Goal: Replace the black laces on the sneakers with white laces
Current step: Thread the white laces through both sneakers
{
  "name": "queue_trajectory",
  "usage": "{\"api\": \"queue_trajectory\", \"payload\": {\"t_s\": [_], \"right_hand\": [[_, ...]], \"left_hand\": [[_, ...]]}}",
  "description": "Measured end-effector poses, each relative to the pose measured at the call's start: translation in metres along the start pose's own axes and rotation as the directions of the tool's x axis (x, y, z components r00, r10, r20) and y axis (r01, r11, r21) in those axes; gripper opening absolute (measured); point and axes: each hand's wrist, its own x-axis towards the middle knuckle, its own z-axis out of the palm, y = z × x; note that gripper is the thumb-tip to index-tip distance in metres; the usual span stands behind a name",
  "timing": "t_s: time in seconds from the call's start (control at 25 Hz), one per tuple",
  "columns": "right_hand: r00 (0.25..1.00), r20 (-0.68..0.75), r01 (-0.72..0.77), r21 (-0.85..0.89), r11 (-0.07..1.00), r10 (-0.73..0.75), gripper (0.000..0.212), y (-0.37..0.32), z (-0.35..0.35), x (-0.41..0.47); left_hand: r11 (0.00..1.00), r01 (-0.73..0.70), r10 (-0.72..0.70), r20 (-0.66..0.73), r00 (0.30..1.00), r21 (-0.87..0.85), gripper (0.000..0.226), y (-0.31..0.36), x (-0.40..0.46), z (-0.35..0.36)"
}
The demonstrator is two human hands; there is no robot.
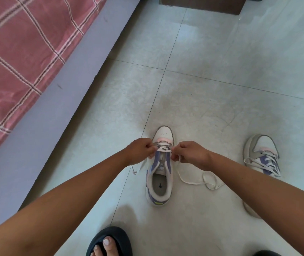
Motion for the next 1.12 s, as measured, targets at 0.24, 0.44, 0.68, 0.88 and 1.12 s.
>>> {"api": "queue_trajectory", "payload": {"t_s": [0.24, 0.44, 0.68, 0.88, 1.12], "right_hand": [[0.966, 0.203, -0.130, -0.143, 0.981, 0.158, 0.025, -0.005, -0.028, -0.004], [0.983, 0.175, -0.087, 0.148, 0.985, 0.060, 0.022, -0.021, -0.065, -0.022], [0.989, 0.040, 0.119, 0.346, 0.931, -0.141, 0.019, -0.063, -0.116, -0.050], [0.995, -0.044, 0.097, 0.295, 0.951, -0.088, 0.021, -0.059, -0.133, -0.049], [0.968, -0.205, -0.104, 0.193, 0.976, 0.143, 0.023, -0.021, -0.157, -0.037]], "left_hand": [[0.986, 0.139, -0.109, 0.286, 0.952, -0.088, 0.029, -0.012, -0.004, -0.023], [0.911, 0.146, -0.070, 0.204, 0.977, -0.385, 0.027, -0.008, -0.023, -0.073], [0.695, -0.122, 0.096, -0.077, 0.992, -0.709, 0.024, 0.030, -0.054, -0.140], [0.356, -0.413, 0.225, -0.352, 0.909, -0.838, 0.030, 0.059, -0.071, -0.183], [-0.025, -0.637, 0.144, -0.633, 0.760, -0.770, 0.027, 0.058, -0.089, -0.224]]}}
